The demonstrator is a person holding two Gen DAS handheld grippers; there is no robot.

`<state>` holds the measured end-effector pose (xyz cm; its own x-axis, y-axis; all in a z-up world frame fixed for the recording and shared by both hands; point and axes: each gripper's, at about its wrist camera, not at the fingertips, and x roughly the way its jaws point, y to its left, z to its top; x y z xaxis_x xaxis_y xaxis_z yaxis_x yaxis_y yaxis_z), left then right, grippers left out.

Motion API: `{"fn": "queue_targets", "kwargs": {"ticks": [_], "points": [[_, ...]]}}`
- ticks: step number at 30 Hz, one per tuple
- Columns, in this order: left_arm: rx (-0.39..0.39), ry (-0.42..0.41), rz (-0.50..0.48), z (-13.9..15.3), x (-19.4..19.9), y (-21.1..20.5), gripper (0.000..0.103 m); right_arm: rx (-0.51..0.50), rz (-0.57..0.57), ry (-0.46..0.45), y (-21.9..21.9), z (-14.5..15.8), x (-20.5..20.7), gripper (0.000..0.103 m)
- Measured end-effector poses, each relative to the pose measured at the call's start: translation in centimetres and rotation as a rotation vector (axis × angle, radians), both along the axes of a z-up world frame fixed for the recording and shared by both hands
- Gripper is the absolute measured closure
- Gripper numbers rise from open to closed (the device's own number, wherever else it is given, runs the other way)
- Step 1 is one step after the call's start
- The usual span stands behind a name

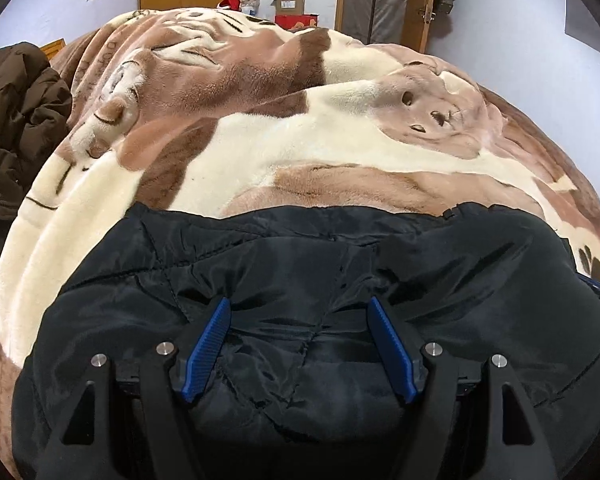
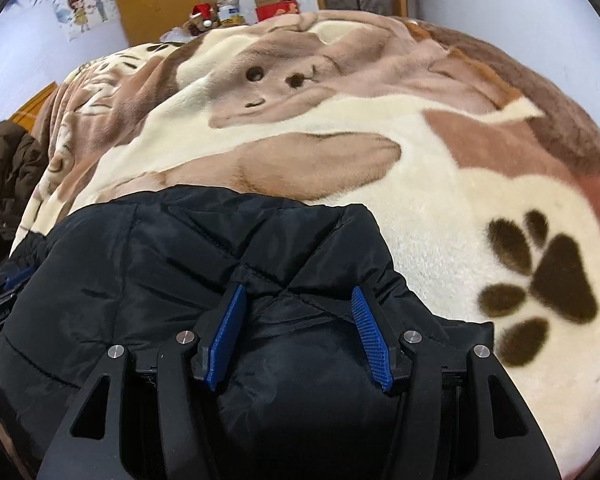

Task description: Fold large clothes

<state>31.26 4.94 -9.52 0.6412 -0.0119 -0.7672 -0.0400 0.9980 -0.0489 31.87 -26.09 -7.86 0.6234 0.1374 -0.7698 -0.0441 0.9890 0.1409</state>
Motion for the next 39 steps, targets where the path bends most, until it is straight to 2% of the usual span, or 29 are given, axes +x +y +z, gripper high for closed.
{"fn": "queue_targets", "kwargs": {"ticks": [5,8,11,13,15,16,18,20,24,30,34,36,39], "points": [[0.004,0.012,-0.007,0.4,0.1,0.0,0.029,-0.028,-0.004,0.010,0.2,0.5,0.0,0.048],[-0.001,0.044,-0.041,2.3,-0.2,0.7,0.030,-0.070,0.001,0.030,0.5,1.9,-0.3,0.048],[0.042,-0.015,-0.041,4.8,-1.0,2.8,0.030,-0.099,0.002,-0.007,0.3,4.0,-1.0,0.048],[0.067,-0.029,-0.018,5.3,-1.0,4.7,0.030,-0.096,-0.023,-0.038,-0.3,4.7,-1.1,0.048],[0.085,-0.003,0.038,4.4,-0.6,7.0,0.030,-0.092,-0.064,-0.029,-1.1,4.4,-0.7,0.048],[0.067,0.021,0.066,3.4,-0.4,8.1,0.029,-0.091,-0.085,0.001,-1.5,3.5,-0.4,0.048],[-0.045,0.053,0.093,1.2,-0.5,9.8,0.024,-0.048,-0.080,0.045,-1.9,1.4,0.1,0.045],[-0.101,0.023,0.116,0.2,-1.1,10.4,0.022,-0.052,-0.094,0.022,-2.1,0.7,-0.1,0.039],[-0.084,-0.017,0.133,-0.7,-1.5,9.8,0.021,-0.030,-0.109,0.025,-2.5,-0.4,0.4,0.038],[-0.092,-0.022,0.138,-1.1,-1.2,9.9,0.021,-0.053,-0.114,0.032,-2.2,-0.5,0.3,0.037],[-0.055,0.035,0.143,0.6,-1.0,9.7,0.022,-0.080,-0.125,0.068,-2.1,1.5,0.0,0.037],[-0.055,0.030,0.142,2.0,-1.6,9.7,0.023,-0.096,-0.133,0.029,-1.8,3.4,-0.7,0.037],[-0.048,-0.038,0.108,5.1,-3.0,8.6,0.023,-0.103,-0.078,-0.086,0.2,7.2,-2.6,0.038]]}}
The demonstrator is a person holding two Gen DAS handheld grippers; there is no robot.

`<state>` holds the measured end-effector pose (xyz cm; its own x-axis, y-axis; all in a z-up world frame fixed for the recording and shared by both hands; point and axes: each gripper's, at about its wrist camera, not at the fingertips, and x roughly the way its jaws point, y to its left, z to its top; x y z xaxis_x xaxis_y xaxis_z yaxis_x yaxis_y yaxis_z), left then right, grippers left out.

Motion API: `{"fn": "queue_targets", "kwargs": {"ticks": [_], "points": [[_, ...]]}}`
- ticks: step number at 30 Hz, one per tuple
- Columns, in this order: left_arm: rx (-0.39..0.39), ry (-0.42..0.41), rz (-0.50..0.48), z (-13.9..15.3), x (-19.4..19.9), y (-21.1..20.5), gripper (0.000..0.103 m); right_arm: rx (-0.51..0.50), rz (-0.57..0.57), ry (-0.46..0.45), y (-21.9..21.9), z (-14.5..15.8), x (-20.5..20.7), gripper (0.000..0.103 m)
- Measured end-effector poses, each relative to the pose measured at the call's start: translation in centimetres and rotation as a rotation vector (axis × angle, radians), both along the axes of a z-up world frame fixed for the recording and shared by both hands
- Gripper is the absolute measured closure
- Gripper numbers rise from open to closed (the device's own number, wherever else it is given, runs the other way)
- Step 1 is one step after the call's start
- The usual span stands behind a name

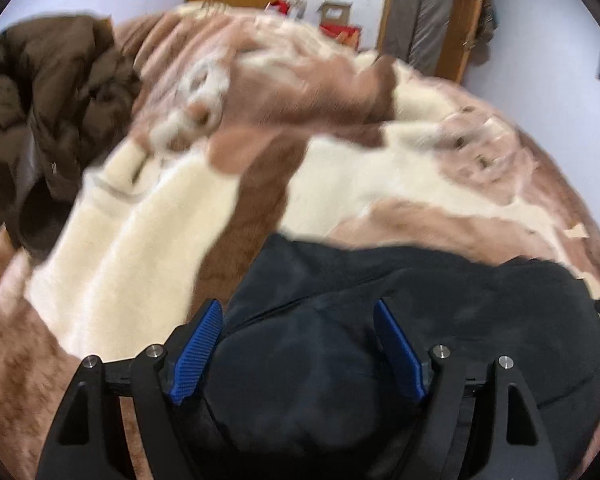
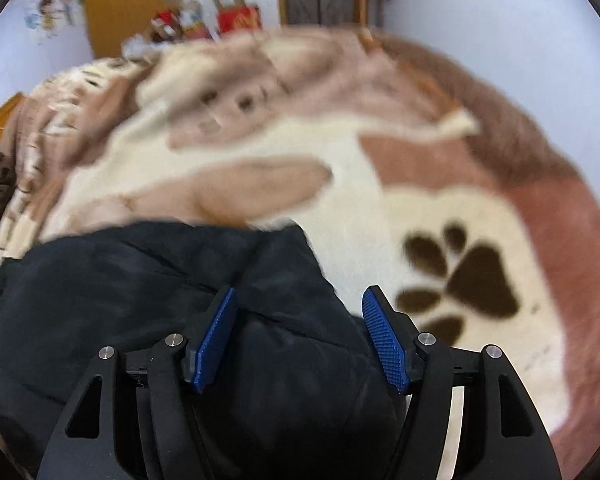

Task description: Fold large clothes

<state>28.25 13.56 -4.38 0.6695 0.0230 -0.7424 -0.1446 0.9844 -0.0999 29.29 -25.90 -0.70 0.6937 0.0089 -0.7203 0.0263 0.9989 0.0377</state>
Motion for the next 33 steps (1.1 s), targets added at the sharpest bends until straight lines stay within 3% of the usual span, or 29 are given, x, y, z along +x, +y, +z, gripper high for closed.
{"fn": "queue_targets", "kwargs": {"ticks": [4,7,10,12,14,19,33], "points": [[-0.021,-0.073,-0.122,3.0,-0.5,-4.3,0.023,0.022,0.151,-0.033,5.3,2.1,-0.9,0.038],[-0.022,-0.075,-0.217,2.9,0.5,-8.5,0.023,0.009,0.218,0.012,8.7,0.6,0.1,0.038],[0.005,-0.008,-0.279,0.5,2.6,-11.8,0.023,-0.004,0.205,0.097,9.6,-2.7,2.0,0.038],[0.023,0.078,-0.273,-2.3,4.0,-12.7,0.022,0.036,0.188,0.105,9.0,-3.8,2.7,0.038],[0.000,0.063,-0.264,-3.7,4.2,-12.4,0.022,0.053,0.185,0.106,8.6,-4.6,2.8,0.038],[0.021,0.059,-0.257,-4.5,4.5,-12.7,0.022,0.025,0.194,0.080,8.7,-6.2,2.7,0.038],[0.055,0.032,-0.250,-5.1,3.8,-13.2,0.021,0.020,0.189,0.054,8.8,-6.4,2.4,0.038]]}}
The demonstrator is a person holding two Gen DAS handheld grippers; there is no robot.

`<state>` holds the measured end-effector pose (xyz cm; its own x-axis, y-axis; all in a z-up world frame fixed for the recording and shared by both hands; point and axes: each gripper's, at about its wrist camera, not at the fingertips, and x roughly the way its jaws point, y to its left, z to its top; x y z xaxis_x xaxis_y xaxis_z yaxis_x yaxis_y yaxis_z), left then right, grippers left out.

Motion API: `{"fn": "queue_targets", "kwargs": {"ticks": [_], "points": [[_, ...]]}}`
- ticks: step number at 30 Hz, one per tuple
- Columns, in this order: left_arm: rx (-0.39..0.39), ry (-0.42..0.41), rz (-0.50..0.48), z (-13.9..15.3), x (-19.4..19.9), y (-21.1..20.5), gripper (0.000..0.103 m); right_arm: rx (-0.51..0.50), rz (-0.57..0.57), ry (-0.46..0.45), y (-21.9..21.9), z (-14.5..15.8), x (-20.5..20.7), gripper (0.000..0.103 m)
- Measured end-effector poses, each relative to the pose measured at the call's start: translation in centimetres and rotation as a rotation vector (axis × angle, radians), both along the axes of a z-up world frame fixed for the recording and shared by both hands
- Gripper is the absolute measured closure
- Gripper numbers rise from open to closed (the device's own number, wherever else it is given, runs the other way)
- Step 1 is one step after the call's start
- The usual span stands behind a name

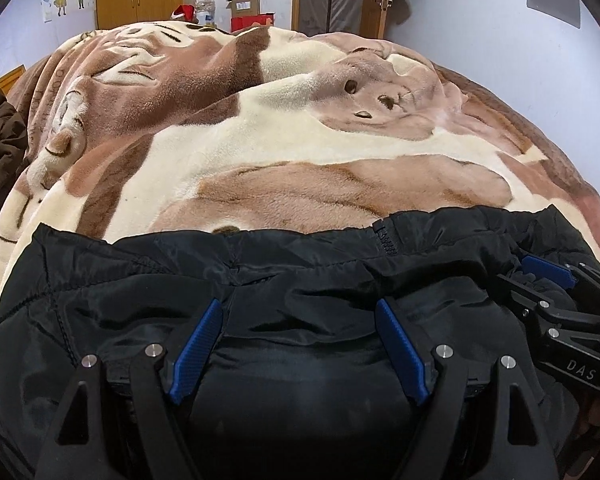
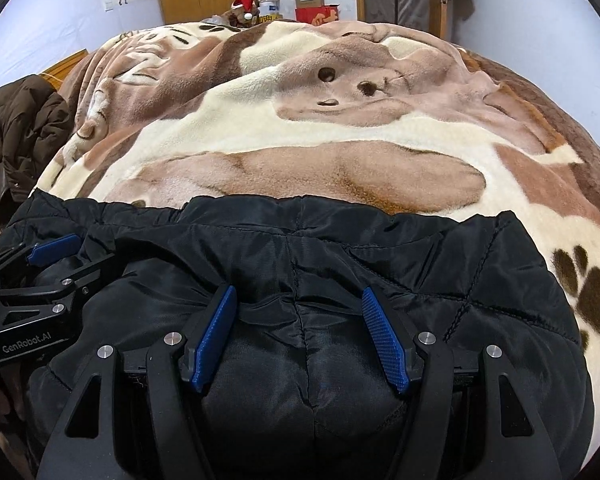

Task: Fold large clothes
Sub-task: 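Press the folded black jacket flat with both open grippers, then grasp the edge of the folded jacket bundle with both grippers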

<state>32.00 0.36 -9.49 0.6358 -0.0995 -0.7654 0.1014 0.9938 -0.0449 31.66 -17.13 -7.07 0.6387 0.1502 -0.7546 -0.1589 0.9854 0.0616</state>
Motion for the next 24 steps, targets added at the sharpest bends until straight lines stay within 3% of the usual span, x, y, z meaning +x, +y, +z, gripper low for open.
{"fn": "queue_targets", "kwargs": {"ticks": [6,10,15,19,24], "points": [[0.002,-0.008,0.000,-0.1,0.0,0.0,0.021,0.001,0.002,0.003,0.0,0.1,0.0,0.038],[-0.001,-0.008,-0.001,-0.1,0.0,0.0,0.021,-0.017,0.010,0.016,-0.1,1.9,-0.8,0.038],[-0.002,-0.009,0.001,-0.1,0.0,0.1,0.021,0.022,-0.053,-0.078,-3.1,5.2,-4.7,0.038],[0.005,-0.011,0.001,-0.1,0.1,0.1,0.021,-0.029,-0.121,-0.042,-6.0,3.0,-5.5,0.038],[0.023,-0.010,0.002,0.0,0.2,-0.3,0.021,-0.053,-0.142,-0.034,-6.8,0.0,-4.4,0.039]]}}
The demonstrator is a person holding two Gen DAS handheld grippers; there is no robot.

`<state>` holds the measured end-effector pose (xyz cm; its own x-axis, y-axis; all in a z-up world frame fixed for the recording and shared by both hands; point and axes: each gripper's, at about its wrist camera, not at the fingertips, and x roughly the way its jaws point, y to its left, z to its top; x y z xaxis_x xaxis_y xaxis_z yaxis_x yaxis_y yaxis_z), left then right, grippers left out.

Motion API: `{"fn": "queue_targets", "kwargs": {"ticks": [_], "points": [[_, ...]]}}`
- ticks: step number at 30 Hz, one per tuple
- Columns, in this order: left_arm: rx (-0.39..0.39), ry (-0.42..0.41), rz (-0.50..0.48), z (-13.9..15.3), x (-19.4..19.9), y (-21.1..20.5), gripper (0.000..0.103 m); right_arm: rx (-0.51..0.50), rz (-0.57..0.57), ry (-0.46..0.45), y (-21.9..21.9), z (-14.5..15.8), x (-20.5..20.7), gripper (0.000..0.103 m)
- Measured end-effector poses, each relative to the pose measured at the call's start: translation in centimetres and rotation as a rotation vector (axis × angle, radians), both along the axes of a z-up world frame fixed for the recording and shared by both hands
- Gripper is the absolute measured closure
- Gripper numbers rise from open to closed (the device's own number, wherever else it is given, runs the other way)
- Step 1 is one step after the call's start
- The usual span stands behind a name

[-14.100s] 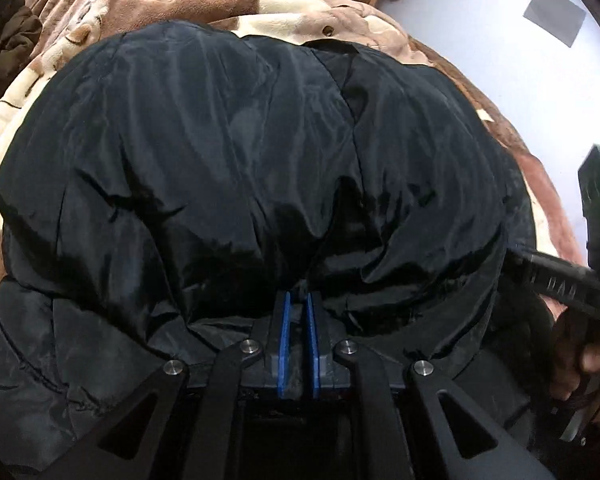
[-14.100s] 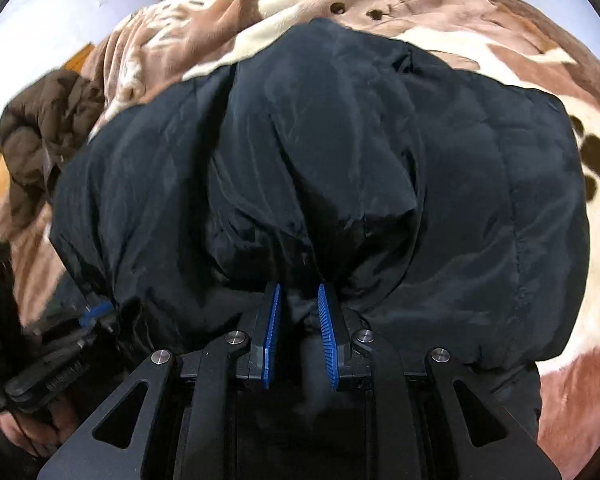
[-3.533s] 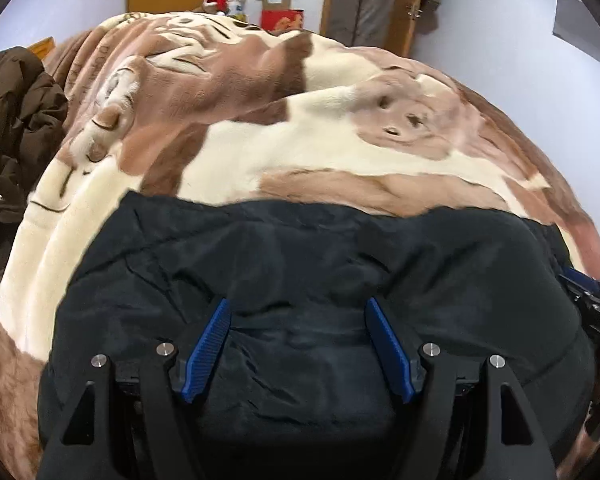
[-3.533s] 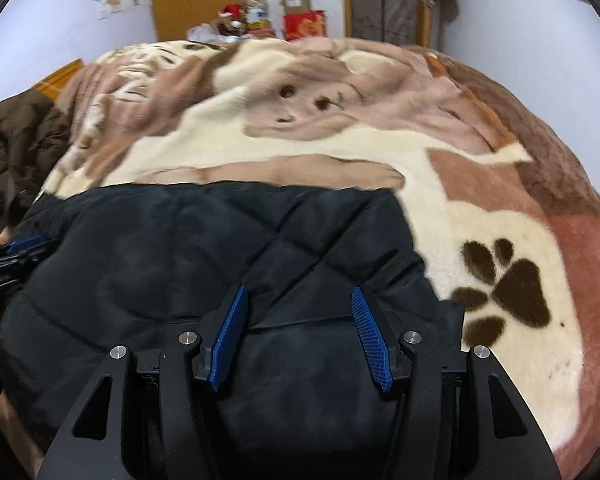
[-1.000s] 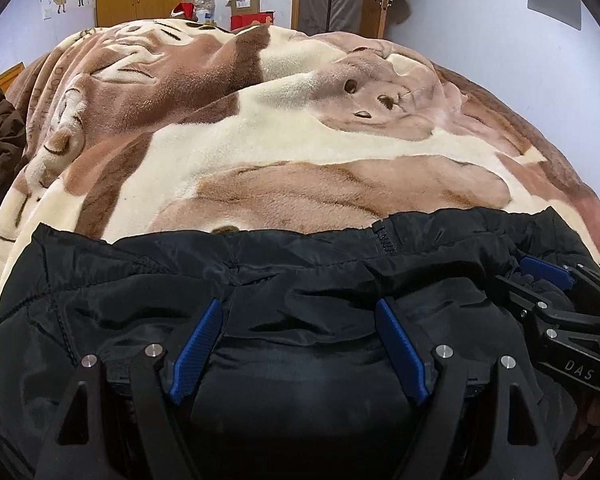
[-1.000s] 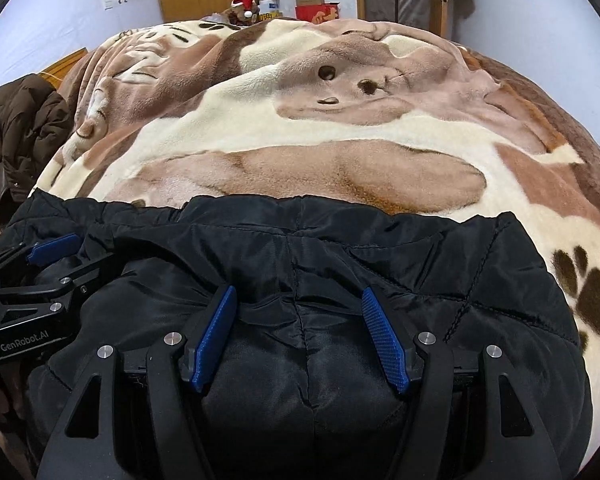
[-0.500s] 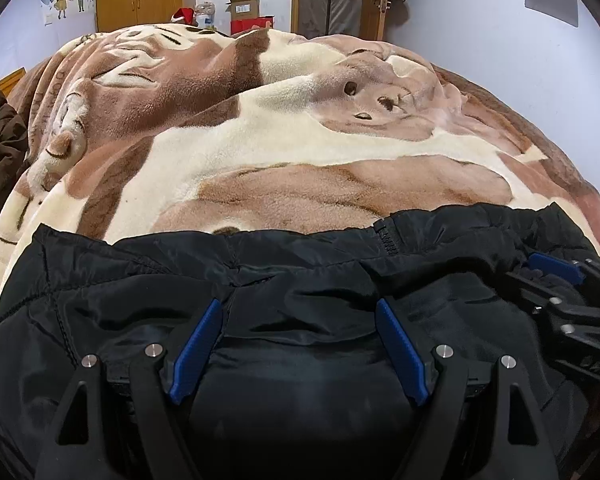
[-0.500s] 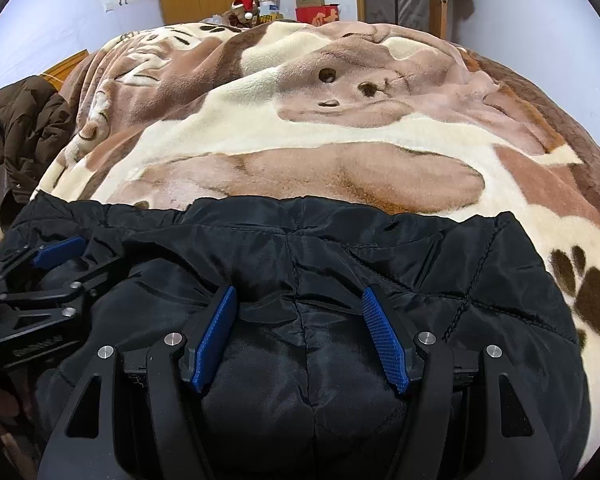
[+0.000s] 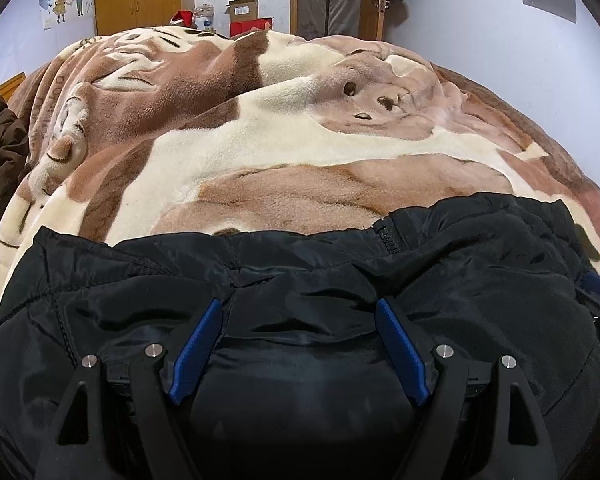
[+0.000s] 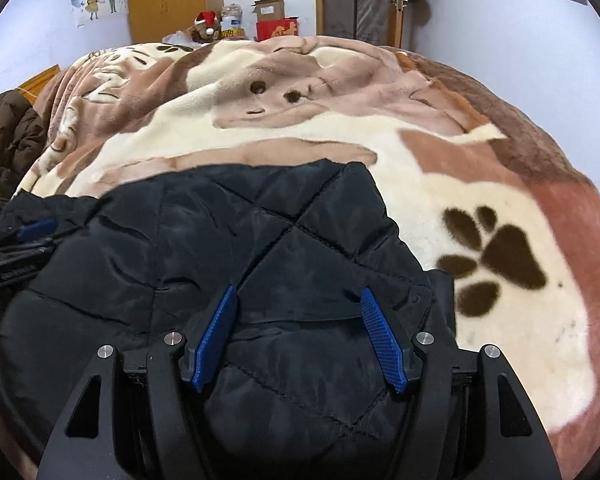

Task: Fold large clothes
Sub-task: 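Grasp the edge of the folded jacket bundle with both grippers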

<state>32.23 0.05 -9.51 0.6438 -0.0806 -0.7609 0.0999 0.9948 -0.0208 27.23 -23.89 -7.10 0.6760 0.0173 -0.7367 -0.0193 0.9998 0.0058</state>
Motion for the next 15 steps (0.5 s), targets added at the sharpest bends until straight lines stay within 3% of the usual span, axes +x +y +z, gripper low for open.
{"fn": "queue_targets", "kwargs": {"ticks": [6,11,13,15], "points": [[-0.026,0.062,-0.006,2.6,-0.4,1.2,0.026,0.003,-0.002,0.064,-0.8,1.8,-0.1,0.039],[0.022,-0.060,0.046,6.6,-4.9,7.2,0.026,0.065,-0.030,-0.039,-2.4,5.2,-3.1,0.039],[0.051,-0.069,0.107,6.2,-6.0,10.4,0.026,0.062,-0.053,-0.011,-3.2,4.2,-3.0,0.039],[0.031,-0.025,0.169,4.8,-6.2,13.3,0.026,0.062,-0.075,0.021,-4.1,2.2,-2.5,0.039]]}}
